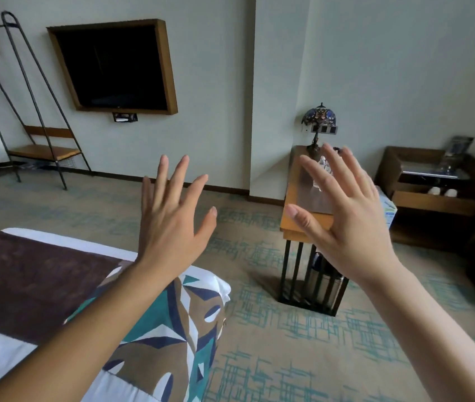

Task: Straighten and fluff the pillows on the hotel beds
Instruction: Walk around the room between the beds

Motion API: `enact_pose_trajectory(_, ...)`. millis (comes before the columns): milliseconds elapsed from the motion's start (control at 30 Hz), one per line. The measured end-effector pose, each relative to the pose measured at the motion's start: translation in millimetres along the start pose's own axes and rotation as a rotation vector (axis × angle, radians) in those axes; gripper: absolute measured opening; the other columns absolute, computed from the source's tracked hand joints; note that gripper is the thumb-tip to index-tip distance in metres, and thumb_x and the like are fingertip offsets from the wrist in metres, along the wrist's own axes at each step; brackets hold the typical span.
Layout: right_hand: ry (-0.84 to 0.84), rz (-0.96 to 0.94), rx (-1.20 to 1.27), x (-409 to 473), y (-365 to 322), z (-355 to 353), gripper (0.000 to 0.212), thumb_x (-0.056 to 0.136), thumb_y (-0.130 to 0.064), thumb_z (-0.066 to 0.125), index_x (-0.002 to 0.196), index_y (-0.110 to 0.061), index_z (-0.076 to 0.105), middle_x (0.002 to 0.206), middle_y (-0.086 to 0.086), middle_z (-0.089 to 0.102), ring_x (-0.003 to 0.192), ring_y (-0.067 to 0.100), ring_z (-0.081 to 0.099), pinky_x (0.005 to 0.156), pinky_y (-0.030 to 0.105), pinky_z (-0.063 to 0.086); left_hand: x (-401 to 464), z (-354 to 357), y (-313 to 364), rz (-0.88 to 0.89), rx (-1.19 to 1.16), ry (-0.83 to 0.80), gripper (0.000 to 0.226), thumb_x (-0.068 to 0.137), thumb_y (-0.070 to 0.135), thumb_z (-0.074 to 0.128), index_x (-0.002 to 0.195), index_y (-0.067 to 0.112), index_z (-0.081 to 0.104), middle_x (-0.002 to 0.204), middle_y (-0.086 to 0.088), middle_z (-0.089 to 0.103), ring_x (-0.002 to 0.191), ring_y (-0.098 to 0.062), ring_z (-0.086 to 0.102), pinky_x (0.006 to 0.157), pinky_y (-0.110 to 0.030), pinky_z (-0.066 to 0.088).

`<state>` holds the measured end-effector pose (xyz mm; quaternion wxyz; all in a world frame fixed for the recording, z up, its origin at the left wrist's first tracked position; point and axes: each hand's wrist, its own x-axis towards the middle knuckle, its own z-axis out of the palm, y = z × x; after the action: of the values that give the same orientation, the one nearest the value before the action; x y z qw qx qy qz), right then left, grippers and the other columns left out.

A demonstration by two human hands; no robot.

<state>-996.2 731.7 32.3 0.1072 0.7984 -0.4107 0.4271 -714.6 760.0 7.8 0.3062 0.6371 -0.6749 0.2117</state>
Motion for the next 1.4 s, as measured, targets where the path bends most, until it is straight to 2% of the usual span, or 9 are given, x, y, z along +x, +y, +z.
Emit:
enact_pose_trajectory(133,-0.028,0.107,-0.063,13.0,38.2,35.4,0.071,0.096,-0.069,0.044,0.156,-0.031,0.039,0.169,0.002,0.025,0.159,0.027,0.011,0.124,0.056,0.022,40.8,53.9,-19.2,0.018,-0.016,0.001,0.061,0.1,0.047,0.042,0.154,0.019,0.046,0.173,-0.008,0.017,0.162,-0.034,0.002,0.127,-0.061,0.008)
enact_pose_trajectory(367,-0.029,0.148,-0.156,75.8,94.4,98.2,0.068,0.097,-0.066,0.046,0.156,-0.033,0.038,0.17,0.0,0.021,0.159,0.025,0.008,0.125,0.054,0.019,138.5,138.5,-61.7,0.094,-0.069,-0.011,0.06,0.099,0.045,0.044,0.151,0.016,0.05,0.172,-0.011,0.021,0.161,-0.037,0.005,0.126,-0.063,0.01)
enact_pose_trajectory(500,-0.003,0.127,-0.197,122.3,117.9,135.9,0.067,0.098,-0.064,0.046,0.156,-0.03,0.039,0.169,0.003,0.024,0.159,0.029,0.012,0.125,0.055,0.021,203.1,175.2,-88.6,0.196,-0.075,0.0,0.06,0.101,0.048,0.039,0.151,0.018,0.051,0.172,-0.009,0.021,0.161,-0.038,0.005,0.126,-0.063,0.009)
enact_pose_trajectory(733,-0.018,0.161,-0.228,174.3,167.3,191.0,0.067,0.098,-0.063,0.046,0.155,-0.027,0.041,0.169,0.005,0.025,0.159,0.029,0.011,0.124,0.057,0.022,275.2,241.8,-110.4,0.216,-0.112,-0.033,0.059,0.101,0.049,0.039,0.154,0.023,0.047,0.174,-0.006,0.017,0.162,-0.034,0.0,0.128,-0.061,0.008)
enact_pose_trajectory(900,-0.018,0.159,-0.185,217.0,223.6,237.0,0.066,0.099,-0.065,0.046,0.155,-0.03,0.041,0.169,0.002,0.024,0.159,0.027,0.01,0.126,0.053,0.019,326.6,295.7,-119.4,0.167,-0.099,-0.067,0.063,0.1,0.051,0.039,0.157,0.023,0.042,0.175,-0.005,0.012,0.162,-0.031,-0.003,0.128,-0.057,0.005)
enact_pose_trajectory(1000,-0.031,0.143,-0.137,244.8,263.2,266.4,0.067,0.099,-0.067,0.044,0.156,-0.033,0.038,0.17,-0.001,0.021,0.159,0.025,0.008,0.125,0.058,0.02,350.6,323.4,-124.5,0.122,-0.07,-0.082,0.065,0.1,0.051,0.039,0.159,0.024,0.038,0.175,-0.004,0.008,0.162,-0.028,-0.006,0.129,-0.057,0.005)
enact_pose_trajectory(1133,-0.059,0.09,-0.064,289.6,304.7,307.1,0.068,0.099,-0.065,0.047,0.157,-0.032,0.034,0.17,0.0,0.021,0.159,0.026,0.008,0.125,0.057,0.021,383.0,352.5,-132.1,0.02,-0.051,-0.123,0.063,0.103,0.046,0.05,0.161,0.025,0.033,0.176,-0.002,0.002,0.162,-0.026,-0.007,0.129,-0.055,0.004)
enact_pose_trajectory(1267,-0.107,0.07,0.042,327.8,326.6,346.7,0.067,0.1,-0.061,0.049,0.158,-0.032,0.034,0.17,-0.001,0.02,0.159,0.025,0.007,0.126,0.05,0.017,408.5,374.2,-145.3,0.019,0.006,-0.107,0.064,0.104,0.048,0.048,0.161,0.025,0.031,0.175,-0.002,0.003,0.162,-0.025,-0.006,0.13,-0.053,0.004)
enact_pose_trajectory(1400,-0.14,0.049,0.134,361.5,337.6,385.5,0.066,0.1,-0.058,0.054,0.157,-0.03,0.036,0.17,-0.001,0.021,0.159,0.024,0.007,0.126,0.051,0.018,437.2,389.6,-169.8,-0.03,0.033,-0.086,0.064,0.104,0.051,0.046,0.161,0.027,0.03,0.176,0.0,0.002,0.162,-0.023,-0.006,0.128,-0.048,0.002)
